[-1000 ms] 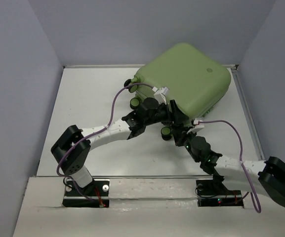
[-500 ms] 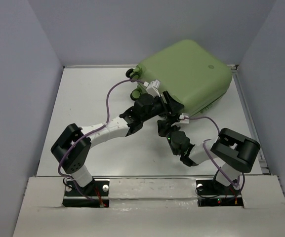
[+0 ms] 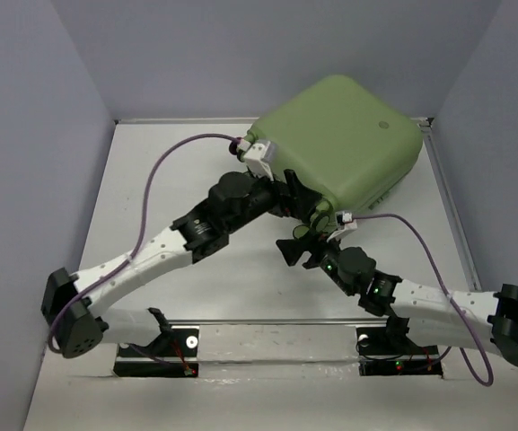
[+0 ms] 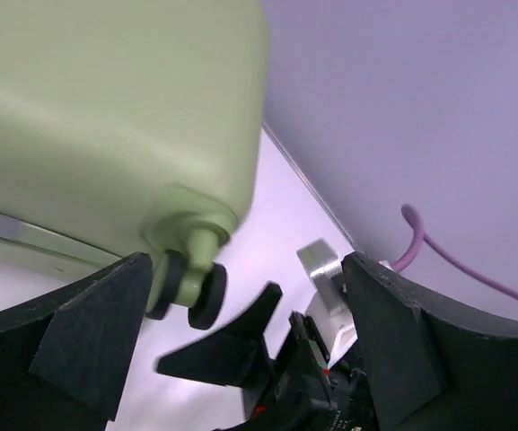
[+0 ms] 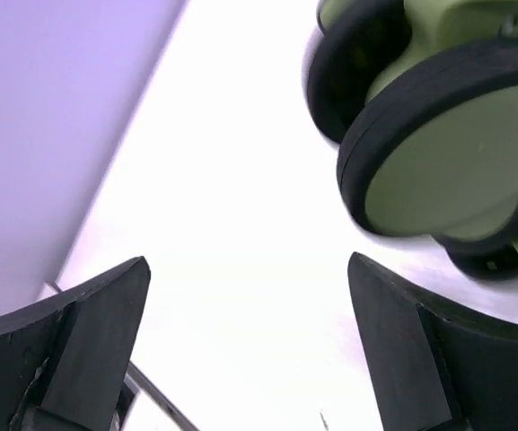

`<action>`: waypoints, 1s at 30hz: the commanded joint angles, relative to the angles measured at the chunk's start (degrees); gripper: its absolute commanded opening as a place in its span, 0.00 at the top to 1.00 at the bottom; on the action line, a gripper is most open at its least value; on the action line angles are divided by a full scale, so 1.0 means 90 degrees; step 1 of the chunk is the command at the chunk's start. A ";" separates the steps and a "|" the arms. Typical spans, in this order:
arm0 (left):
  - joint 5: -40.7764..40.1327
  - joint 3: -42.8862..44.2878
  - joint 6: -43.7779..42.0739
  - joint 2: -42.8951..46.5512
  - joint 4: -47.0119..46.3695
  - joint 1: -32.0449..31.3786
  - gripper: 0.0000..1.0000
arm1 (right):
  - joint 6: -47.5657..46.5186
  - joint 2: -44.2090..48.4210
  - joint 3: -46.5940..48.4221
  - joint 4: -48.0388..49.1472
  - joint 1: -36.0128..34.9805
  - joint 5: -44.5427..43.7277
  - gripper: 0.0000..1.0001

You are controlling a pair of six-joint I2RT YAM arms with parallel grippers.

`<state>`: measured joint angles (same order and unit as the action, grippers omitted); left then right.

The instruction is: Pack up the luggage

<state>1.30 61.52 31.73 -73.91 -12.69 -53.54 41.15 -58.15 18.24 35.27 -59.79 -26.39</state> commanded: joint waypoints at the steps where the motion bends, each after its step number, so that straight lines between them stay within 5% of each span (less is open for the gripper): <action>1: -0.0984 0.0080 -0.0966 0.1226 0.1125 0.0759 0.01 | 0.0145 0.0464 0.0492 -0.2879 -0.0007 0.0685 0.03; 8: -0.0625 -0.0127 -0.1435 0.1086 0.1662 0.2607 0.01 | -0.0478 0.0797 0.1595 -0.4150 -0.0007 0.2176 0.03; 13: 0.0508 0.0526 -0.2031 -0.0028 0.1565 0.2882 0.01 | -0.1123 0.0670 0.2552 -0.4426 -0.0007 0.3206 0.03; 20: 0.0326 0.1650 -0.3397 -0.1483 0.1799 0.2980 0.01 | -0.1934 0.1011 0.3598 -0.5002 -0.0007 0.1276 0.00; 30: -0.1141 0.3135 -0.4890 -0.2988 0.2543 0.2980 0.01 | -0.2033 0.1324 0.3452 -0.5188 0.0051 0.0638 0.00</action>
<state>-4.51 86.80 -4.82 -100.05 8.03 -26.89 24.23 -48.18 49.76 -9.96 -59.68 -16.12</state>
